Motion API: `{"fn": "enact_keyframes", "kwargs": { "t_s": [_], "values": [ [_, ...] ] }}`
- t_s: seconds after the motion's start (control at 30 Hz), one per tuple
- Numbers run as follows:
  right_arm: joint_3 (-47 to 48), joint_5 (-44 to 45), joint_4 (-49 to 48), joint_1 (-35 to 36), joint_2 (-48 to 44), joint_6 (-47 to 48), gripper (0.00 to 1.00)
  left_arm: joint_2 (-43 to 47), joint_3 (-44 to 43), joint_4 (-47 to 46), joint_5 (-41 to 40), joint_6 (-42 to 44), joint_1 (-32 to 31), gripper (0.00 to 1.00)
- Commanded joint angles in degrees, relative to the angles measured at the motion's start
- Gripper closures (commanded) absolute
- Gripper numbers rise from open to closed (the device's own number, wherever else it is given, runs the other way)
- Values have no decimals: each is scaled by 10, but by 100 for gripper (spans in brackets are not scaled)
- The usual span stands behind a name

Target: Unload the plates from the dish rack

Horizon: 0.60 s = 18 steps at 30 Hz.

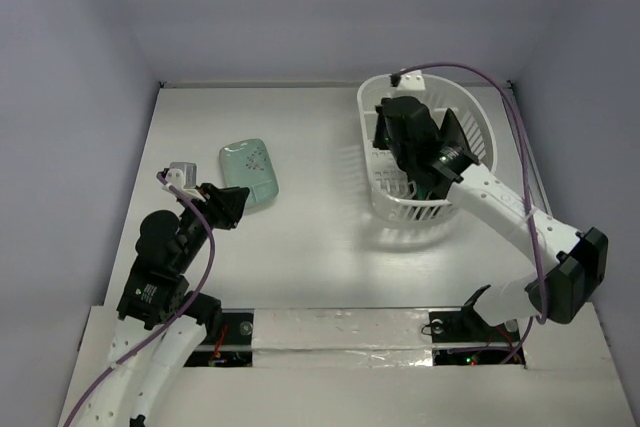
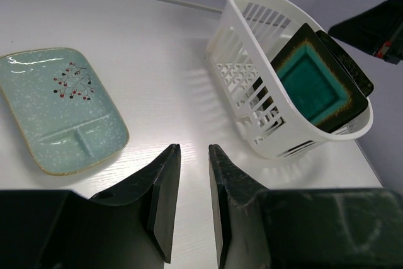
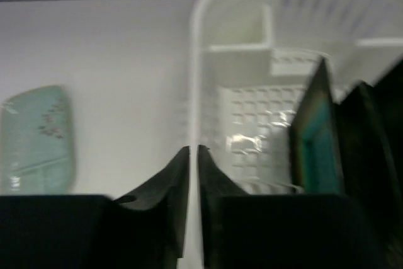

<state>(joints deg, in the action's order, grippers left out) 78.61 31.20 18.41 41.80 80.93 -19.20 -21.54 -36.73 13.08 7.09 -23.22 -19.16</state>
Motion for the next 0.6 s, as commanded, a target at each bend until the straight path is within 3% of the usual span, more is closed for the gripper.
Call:
{"fn": "enact_keyframes", "kwargs": {
  "t_s": [0.0, 0.07, 0.1, 0.2, 0.37, 0.57],
  "values": [
    [-11, 48, 114, -39, -45, 25, 79, -1, -4, -27, 9, -2, -3, 79],
    [-16, 62, 145, -45, -58, 17, 64, -1, -4, -27, 9, -3, -3, 78],
    [-18, 76, 152, -45, -61, 13, 52, -1, -4, -28, 9, -3, -3, 78],
    [-28, 96, 167, -57, -65, 4, 43, -2, -4, -28, 8, -3, -3, 78],
    [-36, 105, 178, -83, -47, 5, 43, -3, -4, -27, 9, -3, -3, 78],
    [-40, 93, 177, -102, -12, 14, 51, -3, -4, -27, 9, -4, -3, 77]
  ]
}}
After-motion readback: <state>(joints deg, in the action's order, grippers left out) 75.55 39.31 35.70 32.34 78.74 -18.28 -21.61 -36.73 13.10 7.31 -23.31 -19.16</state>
